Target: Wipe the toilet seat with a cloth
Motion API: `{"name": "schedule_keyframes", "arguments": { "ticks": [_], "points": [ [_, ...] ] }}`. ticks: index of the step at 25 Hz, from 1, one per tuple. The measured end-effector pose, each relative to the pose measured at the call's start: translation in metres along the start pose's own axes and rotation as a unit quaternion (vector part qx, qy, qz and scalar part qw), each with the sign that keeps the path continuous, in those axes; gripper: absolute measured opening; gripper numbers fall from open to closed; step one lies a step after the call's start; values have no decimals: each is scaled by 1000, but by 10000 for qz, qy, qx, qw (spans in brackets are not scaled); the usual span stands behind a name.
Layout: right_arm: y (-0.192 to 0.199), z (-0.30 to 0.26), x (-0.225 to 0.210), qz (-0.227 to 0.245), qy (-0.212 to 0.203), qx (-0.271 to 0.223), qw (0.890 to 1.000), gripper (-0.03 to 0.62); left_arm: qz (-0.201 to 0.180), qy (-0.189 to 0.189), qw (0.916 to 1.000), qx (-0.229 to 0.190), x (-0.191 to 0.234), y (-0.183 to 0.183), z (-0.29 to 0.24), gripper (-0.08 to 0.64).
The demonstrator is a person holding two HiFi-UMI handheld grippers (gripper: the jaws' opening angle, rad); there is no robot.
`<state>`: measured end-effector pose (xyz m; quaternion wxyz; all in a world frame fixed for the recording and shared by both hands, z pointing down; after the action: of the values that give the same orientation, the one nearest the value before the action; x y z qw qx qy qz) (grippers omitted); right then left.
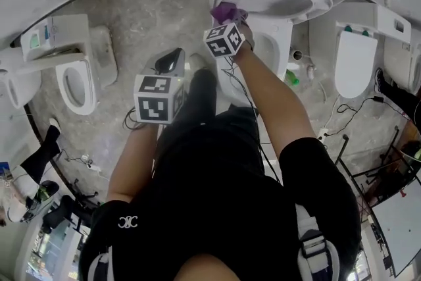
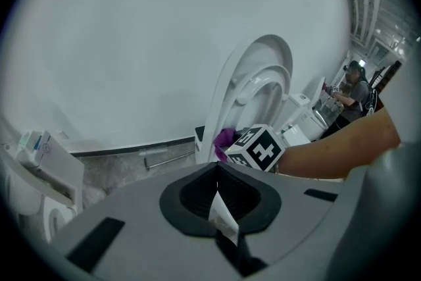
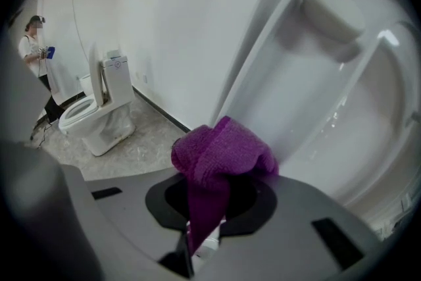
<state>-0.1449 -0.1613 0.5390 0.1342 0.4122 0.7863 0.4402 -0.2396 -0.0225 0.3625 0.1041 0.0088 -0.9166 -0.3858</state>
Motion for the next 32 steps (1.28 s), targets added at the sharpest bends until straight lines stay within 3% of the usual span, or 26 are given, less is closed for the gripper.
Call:
{"name": "schedule_keyframes", "arguments": {
  "ticks": [4, 8, 11, 17, 22, 25, 32],
  "points": [
    [9, -4, -3, -338, 126, -370, 9987, 61, -83, 115, 9999, 61, -1, 2, -17, 6],
    [12, 1, 0, -622, 252, -408, 9969, 61, -177, 150, 9996, 129, 0, 5, -24, 6],
    [21, 10, 3, -1053, 370, -270, 9934, 61, -242, 184, 9995, 112, -3, 1, -27, 6],
    [68, 16, 24, -1751, 372, 450, 9828, 63, -200, 209, 9994, 202, -7, 8, -27, 6],
    [80, 4, 14, -2193, 748, 405, 9720, 63, -341, 169, 9988, 306, -5, 17, -28, 6],
    [76, -9, 2, -2098, 949, 345, 9725, 63, -447, 203, 9987, 145, -1, 15, -23, 6],
    [85, -45, 3, -1260, 516, 657, 9885, 63, -620, 265, 9975, 224, 7, 20, -29, 6]
  ]
}}
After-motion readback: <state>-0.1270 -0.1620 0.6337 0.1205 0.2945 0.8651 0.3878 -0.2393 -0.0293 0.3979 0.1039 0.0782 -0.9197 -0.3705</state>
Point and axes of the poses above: the fingertips, and each gripper's own axes: z backward along the fingers, x to its left, y out of its underside, the point moved 6 cm from there along z, backward along the fingers, and after that the axes turned 15 degrees about -x, right-handed, at the moved point
